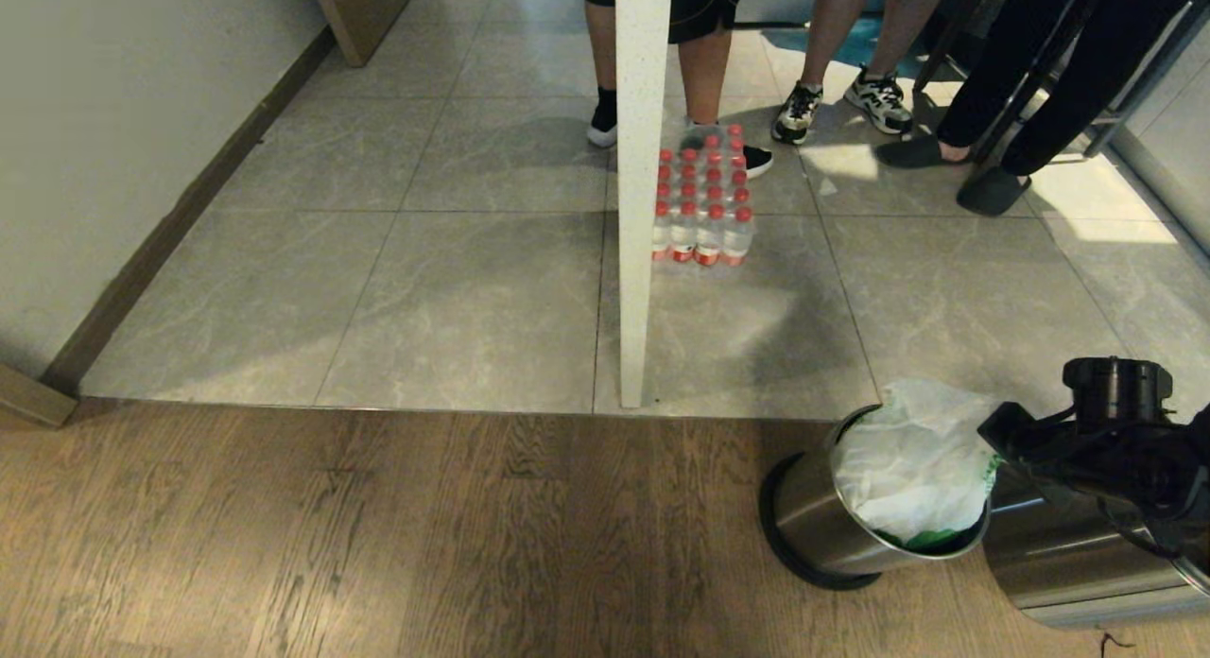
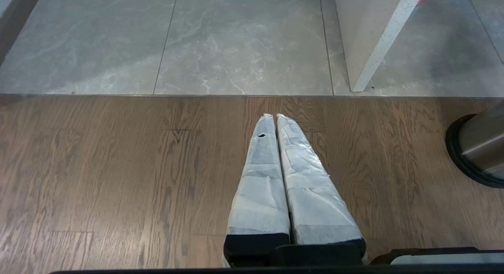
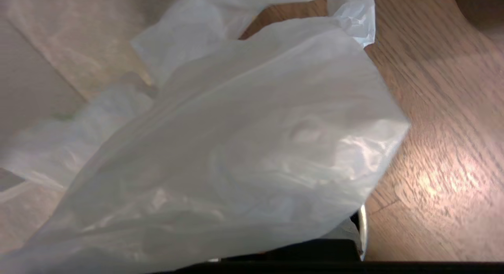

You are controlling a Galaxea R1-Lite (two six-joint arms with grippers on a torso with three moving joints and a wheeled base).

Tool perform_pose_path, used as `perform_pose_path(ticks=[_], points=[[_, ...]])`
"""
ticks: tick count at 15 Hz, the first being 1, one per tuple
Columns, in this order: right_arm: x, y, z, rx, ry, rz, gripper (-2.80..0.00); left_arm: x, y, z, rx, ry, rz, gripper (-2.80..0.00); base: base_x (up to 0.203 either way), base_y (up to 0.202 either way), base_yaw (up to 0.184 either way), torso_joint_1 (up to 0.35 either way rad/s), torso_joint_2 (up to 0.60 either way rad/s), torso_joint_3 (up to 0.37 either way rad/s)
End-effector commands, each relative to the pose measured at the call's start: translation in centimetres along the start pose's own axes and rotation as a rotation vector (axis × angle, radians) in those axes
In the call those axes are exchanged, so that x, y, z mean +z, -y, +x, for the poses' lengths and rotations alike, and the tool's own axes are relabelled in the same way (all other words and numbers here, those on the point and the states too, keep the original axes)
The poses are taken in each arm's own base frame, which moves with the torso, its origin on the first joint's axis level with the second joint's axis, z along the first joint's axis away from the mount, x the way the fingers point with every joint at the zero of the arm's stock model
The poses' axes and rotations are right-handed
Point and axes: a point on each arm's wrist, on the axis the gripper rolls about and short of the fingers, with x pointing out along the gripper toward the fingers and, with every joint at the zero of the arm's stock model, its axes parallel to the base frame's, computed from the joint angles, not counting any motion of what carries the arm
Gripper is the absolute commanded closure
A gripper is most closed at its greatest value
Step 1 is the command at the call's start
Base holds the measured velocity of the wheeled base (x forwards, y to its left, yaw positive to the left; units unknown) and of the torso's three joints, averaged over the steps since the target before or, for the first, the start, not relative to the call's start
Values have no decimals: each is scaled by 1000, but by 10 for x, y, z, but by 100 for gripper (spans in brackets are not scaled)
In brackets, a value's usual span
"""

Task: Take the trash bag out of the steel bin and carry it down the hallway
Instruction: Pick up the trash bag, then put the trash bag at the door

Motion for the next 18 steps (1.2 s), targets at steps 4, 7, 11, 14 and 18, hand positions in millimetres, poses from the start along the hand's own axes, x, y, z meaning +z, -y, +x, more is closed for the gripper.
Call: perform_pose_path(ticks=[4,7,11,14,18], points=[[16,-23,-50,24,-13,-126,0,0,0,0,0,1,0,0,0,0,0,0,0,0],[22,-36,-95,73,5,-242,0,0,0,0,0,1,-1,0,0,0,0,0,0,0],[9,-43,-154,150,37,-491,0,0,0,0,0,1,-1,0,0,0,0,0,0,0],[-2,-41,-201,201,77,-626,0,0,0,0,0,1,1,0,0,0,0,0,0,0],[-37,-26,-274,267,158,-720,0,0,0,0,0,1,0,0,0,0,0,0,0,0]])
